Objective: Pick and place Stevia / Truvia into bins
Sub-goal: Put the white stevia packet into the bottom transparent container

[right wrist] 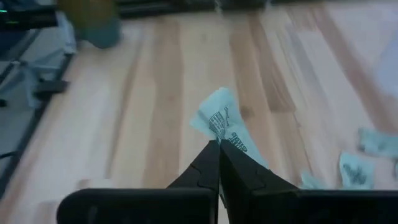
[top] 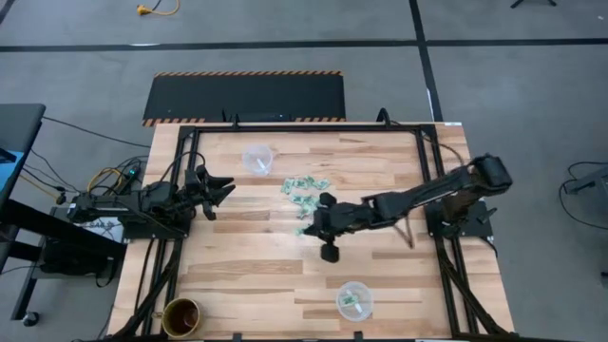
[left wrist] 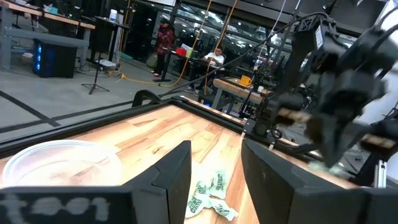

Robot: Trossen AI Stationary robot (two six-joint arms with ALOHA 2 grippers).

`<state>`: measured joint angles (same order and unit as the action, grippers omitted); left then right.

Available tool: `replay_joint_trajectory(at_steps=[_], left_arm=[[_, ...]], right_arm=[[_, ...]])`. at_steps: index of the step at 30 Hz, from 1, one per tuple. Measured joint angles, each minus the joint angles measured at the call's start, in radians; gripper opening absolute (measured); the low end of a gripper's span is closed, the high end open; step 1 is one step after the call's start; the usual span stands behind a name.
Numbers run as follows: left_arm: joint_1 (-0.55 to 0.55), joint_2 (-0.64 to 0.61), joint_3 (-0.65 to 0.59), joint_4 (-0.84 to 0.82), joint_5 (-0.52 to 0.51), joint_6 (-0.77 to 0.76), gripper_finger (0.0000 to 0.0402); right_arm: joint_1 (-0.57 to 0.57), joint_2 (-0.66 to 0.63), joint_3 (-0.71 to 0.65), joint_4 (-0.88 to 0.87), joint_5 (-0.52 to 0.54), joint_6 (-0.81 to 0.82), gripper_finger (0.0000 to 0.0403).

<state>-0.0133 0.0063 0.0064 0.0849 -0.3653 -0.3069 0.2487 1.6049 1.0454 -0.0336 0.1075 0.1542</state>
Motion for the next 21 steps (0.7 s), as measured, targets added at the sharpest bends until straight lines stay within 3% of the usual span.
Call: replay_joint_trajectory(at_steps=[5,10,16,21], left_arm=[[0.000,0.000,0.000,0.000,0.000,0.000,0.0130],[0.000,0.000,0.000,0.000,0.000,0.000,0.0130],[0.000,0.000,0.000,0.000,0.000,0.000,0.0130],[0.000,0.000,0.000,0.000,0.000,0.000,0.0130]], right_arm=[[0.115,-0.131,0.001,-0.128,0.003,0.007,0.0000],[0.310,-0.204,0.001,-0.259,0.047,0.075,0.0000],[0.564,-0.190,0.002,-0.295,0.201,0.184,0.0000],[0.689,-0.123,0.002,-0.292,0.285,0.259,0.0000]])
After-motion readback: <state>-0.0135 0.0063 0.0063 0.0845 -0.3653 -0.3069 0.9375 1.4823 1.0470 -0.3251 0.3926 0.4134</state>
